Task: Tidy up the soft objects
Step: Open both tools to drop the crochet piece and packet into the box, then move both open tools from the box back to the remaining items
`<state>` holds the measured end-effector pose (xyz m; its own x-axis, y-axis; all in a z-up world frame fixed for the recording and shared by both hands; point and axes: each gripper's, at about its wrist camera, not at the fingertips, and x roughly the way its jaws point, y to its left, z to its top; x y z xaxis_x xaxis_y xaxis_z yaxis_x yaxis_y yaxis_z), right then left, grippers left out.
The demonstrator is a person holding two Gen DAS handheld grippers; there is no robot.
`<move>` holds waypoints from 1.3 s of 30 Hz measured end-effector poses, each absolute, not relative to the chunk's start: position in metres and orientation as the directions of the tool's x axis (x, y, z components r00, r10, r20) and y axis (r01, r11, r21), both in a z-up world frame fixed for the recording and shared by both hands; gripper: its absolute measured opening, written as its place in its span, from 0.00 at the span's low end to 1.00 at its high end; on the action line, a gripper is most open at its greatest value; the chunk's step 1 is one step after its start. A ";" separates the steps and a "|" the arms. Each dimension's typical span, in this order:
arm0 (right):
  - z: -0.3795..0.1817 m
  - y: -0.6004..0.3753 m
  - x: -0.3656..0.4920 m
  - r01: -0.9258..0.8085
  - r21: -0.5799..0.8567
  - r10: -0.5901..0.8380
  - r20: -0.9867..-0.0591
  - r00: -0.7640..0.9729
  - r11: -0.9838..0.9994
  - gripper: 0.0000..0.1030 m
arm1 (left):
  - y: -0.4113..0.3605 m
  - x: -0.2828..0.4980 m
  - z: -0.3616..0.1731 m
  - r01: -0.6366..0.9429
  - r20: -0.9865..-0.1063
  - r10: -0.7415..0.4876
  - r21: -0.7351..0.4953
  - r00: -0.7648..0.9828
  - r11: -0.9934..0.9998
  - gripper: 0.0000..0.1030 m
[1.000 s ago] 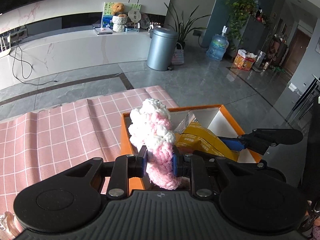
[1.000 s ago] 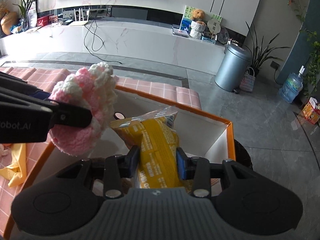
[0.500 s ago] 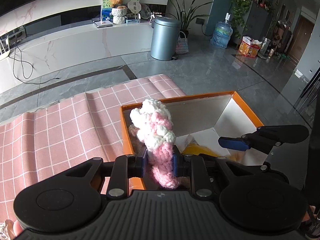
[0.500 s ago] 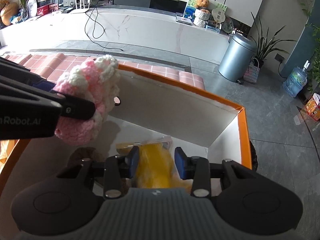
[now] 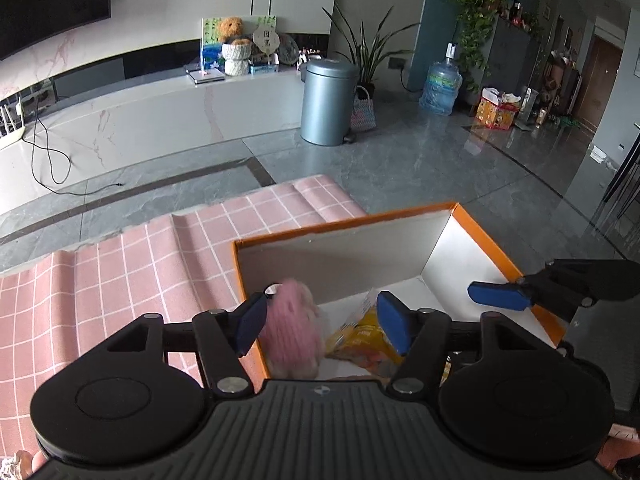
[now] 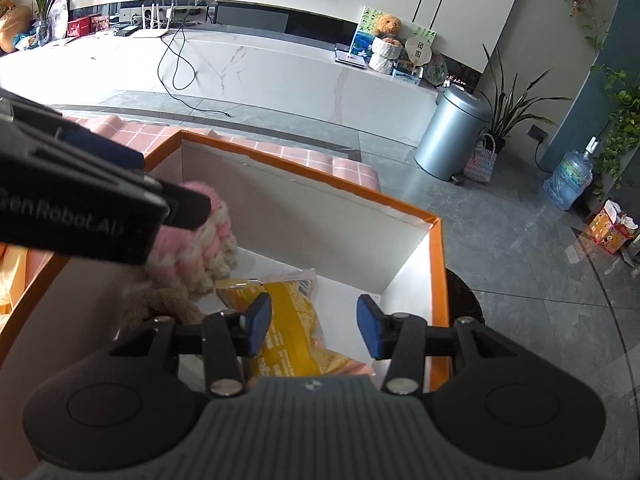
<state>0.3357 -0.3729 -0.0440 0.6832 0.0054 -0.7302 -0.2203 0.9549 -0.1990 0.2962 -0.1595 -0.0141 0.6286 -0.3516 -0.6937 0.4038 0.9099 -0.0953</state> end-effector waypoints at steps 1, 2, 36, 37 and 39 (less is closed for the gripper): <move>-0.043 -0.373 0.334 -0.219 -0.201 0.004 -0.728 0.686 0.955 0.47 | -0.160 0.296 -0.012 0.404 -0.690 -0.352 -0.093 0.633 0.910 0.72; -0.042 -0.374 0.332 -0.218 -0.201 0.004 -0.727 0.687 0.955 0.48 | -0.160 0.295 -0.010 0.405 -0.687 -0.355 -0.096 0.634 0.909 0.72; 0.031 -0.246 0.179 -0.253 -0.056 0.192 -0.500 0.844 0.966 0.70 | 0.027 0.124 0.011 0.146 -0.528 -0.254 -0.238 0.810 0.960 0.74; 0.028 -0.239 0.173 -0.266 -0.050 0.206 -0.502 0.840 0.963 0.70 | 0.036 0.118 0.008 0.123 -0.531 -0.242 -0.248 0.812 0.961 0.74; 0.022 -0.224 0.165 -0.290 -0.045 0.228 -0.511 0.829 0.956 0.70 | 0.050 0.109 0.002 0.087 -0.536 -0.219 -0.259 0.815 0.962 0.74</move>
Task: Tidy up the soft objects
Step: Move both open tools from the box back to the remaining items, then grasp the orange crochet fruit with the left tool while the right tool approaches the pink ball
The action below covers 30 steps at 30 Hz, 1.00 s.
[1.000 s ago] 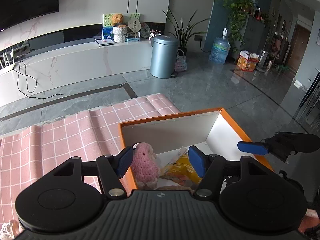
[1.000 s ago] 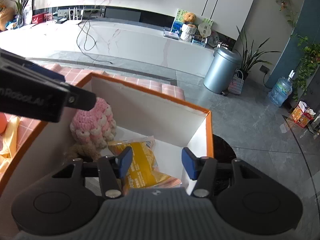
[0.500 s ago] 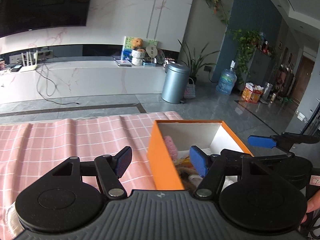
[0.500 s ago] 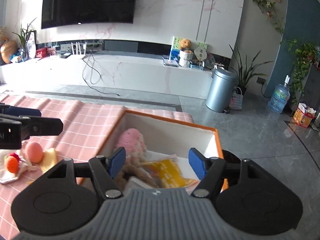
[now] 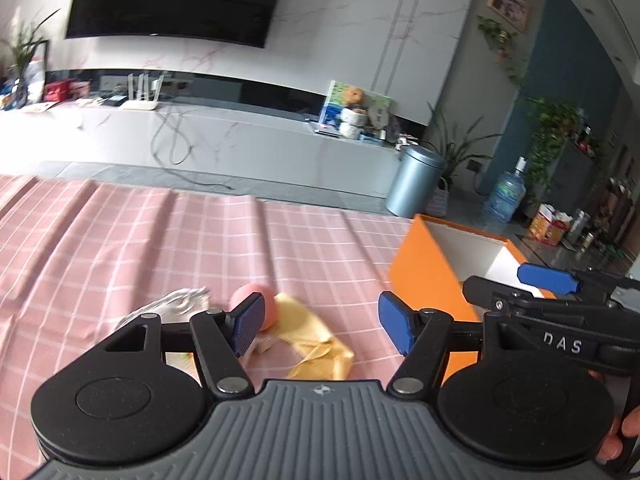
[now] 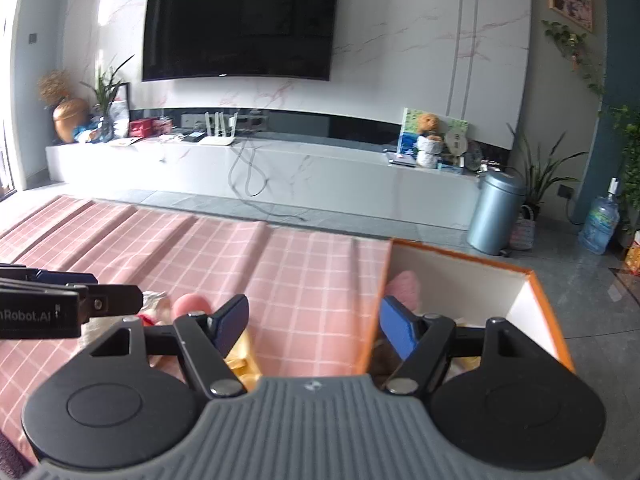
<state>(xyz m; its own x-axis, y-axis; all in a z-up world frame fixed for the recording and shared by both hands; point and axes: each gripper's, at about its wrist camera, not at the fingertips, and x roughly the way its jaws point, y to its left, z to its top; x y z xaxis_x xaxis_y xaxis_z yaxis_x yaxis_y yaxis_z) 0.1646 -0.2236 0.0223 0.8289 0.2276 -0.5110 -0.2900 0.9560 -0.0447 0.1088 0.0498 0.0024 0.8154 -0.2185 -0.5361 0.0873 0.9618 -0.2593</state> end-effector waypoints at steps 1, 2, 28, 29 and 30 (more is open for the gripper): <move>0.019 -0.217 0.161 -0.298 -0.040 0.235 -0.518 0.823 0.954 0.70 | 0.057 0.104 -0.001 0.071 -0.540 -0.207 -0.263 0.816 0.962 0.74; 0.015 -0.211 0.158 -0.305 -0.032 0.243 -0.526 0.815 0.952 0.70 | 0.064 0.101 -0.003 0.054 -0.543 -0.198 -0.270 0.816 0.961 0.74; -0.053 -0.148 0.173 -0.422 -0.092 0.268 -0.646 0.715 0.902 0.58 | 0.108 0.111 -0.067 0.051 -0.598 -0.210 -0.272 0.774 0.961 0.68; -0.054 -0.148 0.178 -0.419 -0.088 0.268 -0.647 0.714 0.904 0.58 | 0.107 0.115 -0.070 0.055 -0.605 -0.206 -0.259 0.769 0.964 0.68; -0.055 -0.147 0.182 -0.418 -0.084 0.269 -0.649 0.712 0.905 0.58 | 0.106 0.119 -0.072 0.057 -0.612 -0.200 -0.245 0.765 0.968 0.68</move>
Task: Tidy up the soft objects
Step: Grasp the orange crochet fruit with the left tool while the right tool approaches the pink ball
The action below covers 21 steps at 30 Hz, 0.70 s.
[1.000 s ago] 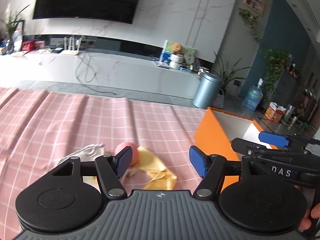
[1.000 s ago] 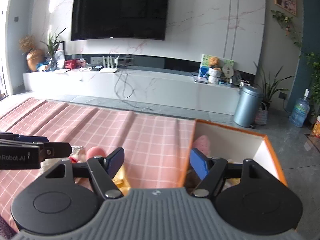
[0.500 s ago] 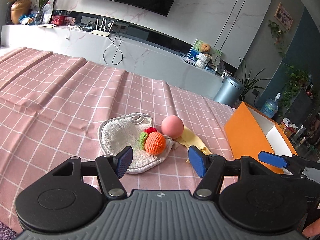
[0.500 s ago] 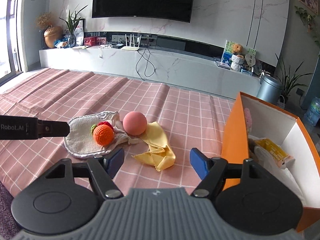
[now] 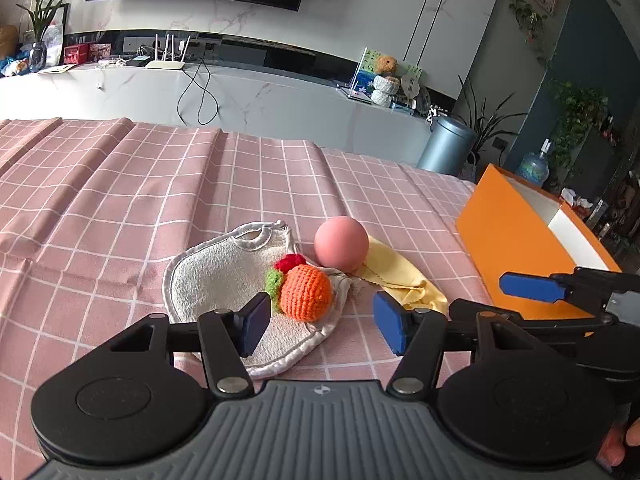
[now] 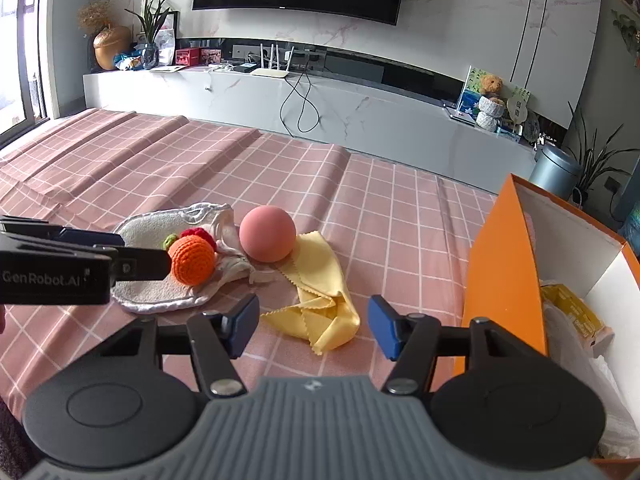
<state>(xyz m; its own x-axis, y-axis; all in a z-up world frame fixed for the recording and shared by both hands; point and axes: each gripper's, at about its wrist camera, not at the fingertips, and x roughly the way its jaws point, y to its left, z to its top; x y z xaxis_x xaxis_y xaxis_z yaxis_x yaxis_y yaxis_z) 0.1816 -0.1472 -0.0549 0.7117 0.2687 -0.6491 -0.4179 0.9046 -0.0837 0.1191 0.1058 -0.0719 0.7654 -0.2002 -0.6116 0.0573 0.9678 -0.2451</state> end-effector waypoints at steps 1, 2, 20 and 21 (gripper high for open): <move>-0.056 -0.147 0.186 -0.418 -0.079 0.270 -0.652 0.708 0.905 0.58 | 0.105 0.123 -0.073 0.062 -0.615 -0.196 -0.232 0.763 0.971 0.68; -0.057 -0.146 0.189 -0.419 -0.076 0.272 -0.655 0.705 0.905 0.58 | 0.105 0.126 -0.075 0.065 -0.618 -0.192 -0.222 0.763 0.973 0.68; -0.071 -0.120 0.234 -0.467 -0.034 0.335 -0.652 0.680 0.884 0.58 | 0.103 0.157 -0.096 0.059 -0.655 -0.178 -0.200 0.734 0.978 0.50; -0.071 -0.119 0.236 -0.471 -0.043 0.337 -0.643 0.688 0.881 0.56 | 0.103 0.157 -0.095 0.056 -0.653 -0.176 -0.201 0.736 0.978 0.49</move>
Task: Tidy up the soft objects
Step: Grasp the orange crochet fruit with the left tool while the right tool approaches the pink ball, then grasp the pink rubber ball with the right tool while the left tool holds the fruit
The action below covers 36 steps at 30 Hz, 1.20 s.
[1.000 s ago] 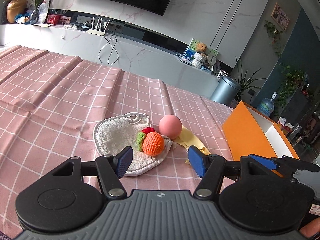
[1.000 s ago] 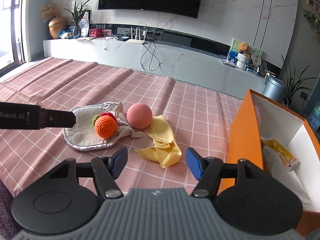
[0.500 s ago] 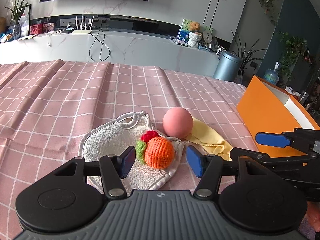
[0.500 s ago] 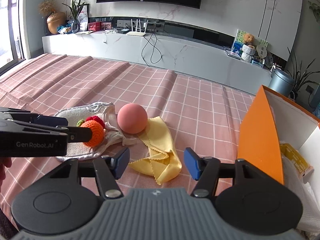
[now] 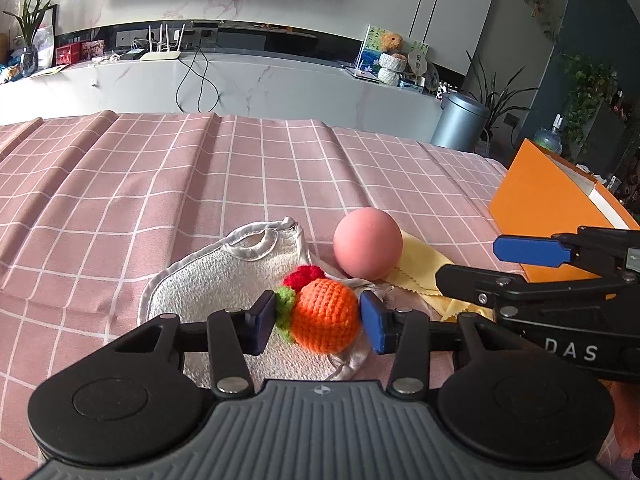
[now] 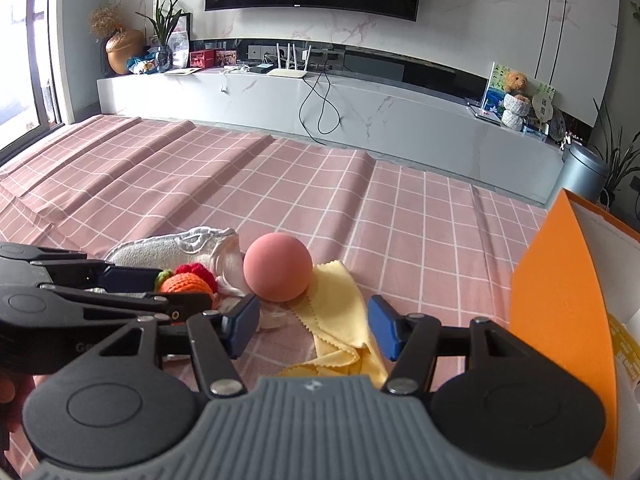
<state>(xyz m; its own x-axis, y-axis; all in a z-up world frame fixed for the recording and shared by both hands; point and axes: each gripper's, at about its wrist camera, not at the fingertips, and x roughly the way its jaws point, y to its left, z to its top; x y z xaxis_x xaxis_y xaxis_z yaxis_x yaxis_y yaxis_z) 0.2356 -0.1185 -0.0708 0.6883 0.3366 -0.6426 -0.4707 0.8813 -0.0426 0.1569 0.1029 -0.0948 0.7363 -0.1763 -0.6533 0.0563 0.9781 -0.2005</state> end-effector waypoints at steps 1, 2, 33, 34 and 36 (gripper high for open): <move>-0.071 -0.116 0.238 -0.474 -0.055 0.335 -0.636 0.695 0.879 0.55 | 0.104 0.157 -0.094 0.050 -0.654 -0.175 -0.205 0.736 0.977 0.49; -0.071 -0.113 0.241 -0.474 -0.071 0.327 -0.634 0.701 0.878 0.54 | 0.105 0.156 -0.092 0.041 -0.650 -0.170 -0.208 0.740 0.977 0.49; -0.093 -0.070 0.295 -0.523 0.063 0.416 -0.688 0.594 0.850 0.40 | 0.133 0.163 -0.101 -0.079 -0.632 -0.139 -0.305 0.763 0.949 0.50; -0.093 -0.070 0.294 -0.527 0.061 0.418 -0.688 0.593 0.848 0.37 | 0.133 0.162 -0.102 -0.078 -0.630 -0.141 -0.307 0.764 0.949 0.50; -0.093 -0.069 0.292 -0.536 0.048 0.417 -0.689 0.593 0.843 0.34 | 0.133 0.162 -0.101 -0.077 -0.630 -0.139 -0.303 0.764 0.950 0.50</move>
